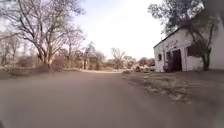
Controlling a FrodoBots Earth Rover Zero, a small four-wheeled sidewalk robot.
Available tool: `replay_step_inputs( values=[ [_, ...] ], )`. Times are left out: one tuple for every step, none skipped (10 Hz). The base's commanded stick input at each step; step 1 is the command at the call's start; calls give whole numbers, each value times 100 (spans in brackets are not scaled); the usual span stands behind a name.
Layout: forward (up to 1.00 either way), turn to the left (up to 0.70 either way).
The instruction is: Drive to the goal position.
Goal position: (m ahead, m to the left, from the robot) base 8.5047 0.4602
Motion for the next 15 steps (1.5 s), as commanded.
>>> replay_step_inputs(
  values=[
    [70, 0],
    [70, 0],
    [70, 0],
    [70, 0],
    [70, 0],
    [70, 0],
    [70, 0],
    [70, 0],
    [70, 0],
    [70, 0],
    [70, 0],
    [70, 0],
    [70, 0],
    [70, 0],
    [70, 0]
  ],
)
